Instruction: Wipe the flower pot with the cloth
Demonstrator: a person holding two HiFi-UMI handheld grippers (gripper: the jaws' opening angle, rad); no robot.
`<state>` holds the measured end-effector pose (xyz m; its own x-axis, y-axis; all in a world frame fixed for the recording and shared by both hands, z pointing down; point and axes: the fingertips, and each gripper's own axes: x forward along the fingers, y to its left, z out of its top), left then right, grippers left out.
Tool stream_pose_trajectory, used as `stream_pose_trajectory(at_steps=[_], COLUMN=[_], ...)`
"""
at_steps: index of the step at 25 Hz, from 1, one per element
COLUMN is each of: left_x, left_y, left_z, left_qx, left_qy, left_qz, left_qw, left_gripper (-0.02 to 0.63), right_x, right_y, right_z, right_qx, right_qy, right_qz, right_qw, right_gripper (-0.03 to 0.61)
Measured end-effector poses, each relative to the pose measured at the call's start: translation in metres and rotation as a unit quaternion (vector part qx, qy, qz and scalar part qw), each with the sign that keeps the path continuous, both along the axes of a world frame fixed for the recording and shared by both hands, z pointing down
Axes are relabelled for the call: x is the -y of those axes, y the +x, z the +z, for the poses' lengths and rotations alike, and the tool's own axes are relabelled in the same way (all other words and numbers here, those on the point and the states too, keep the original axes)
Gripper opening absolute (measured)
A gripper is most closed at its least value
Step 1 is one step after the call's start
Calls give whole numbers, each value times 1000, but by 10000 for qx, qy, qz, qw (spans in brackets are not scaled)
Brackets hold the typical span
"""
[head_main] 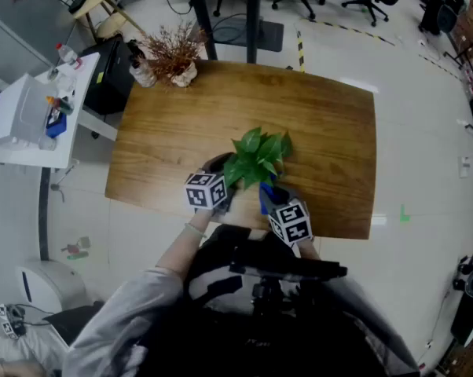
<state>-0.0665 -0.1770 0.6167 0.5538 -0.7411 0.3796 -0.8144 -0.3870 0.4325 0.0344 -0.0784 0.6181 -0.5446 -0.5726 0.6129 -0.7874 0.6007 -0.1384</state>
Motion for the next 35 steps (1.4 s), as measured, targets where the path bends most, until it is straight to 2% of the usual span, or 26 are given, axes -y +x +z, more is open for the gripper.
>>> stream_pose_trajectory(at_steps=[6,11,15,19,22,35], left_x=[-2,-12,-23,-36,-39,-22], left_y=[0,-2,-4,4,7,-2], left_z=[4,1,4,11,12,11], left_qx=[77,183,63,85,150,177], left_qy=[-7,28,-61,-148,-172,-176], left_qz=[42,165,23,136,218,-12], left_qw=[10000,9997,10000,9998,9995,9997], left_gripper=[5,5,5,5,5,5], right_x=[-7,2,27,55,64,17], right_y=[-12,18,44,42,29,5], right_z=[4,0,-8,-17,-17,1], right_qx=[13,4,67,13,13,363], right_qy=[-34,-18,74,378,430,25], right_qz=[-215,302,624,357,78,-80], right_qw=[9998,9995,9980,9986,9990,9993], right_gripper=[87,87,87,87,87,87])
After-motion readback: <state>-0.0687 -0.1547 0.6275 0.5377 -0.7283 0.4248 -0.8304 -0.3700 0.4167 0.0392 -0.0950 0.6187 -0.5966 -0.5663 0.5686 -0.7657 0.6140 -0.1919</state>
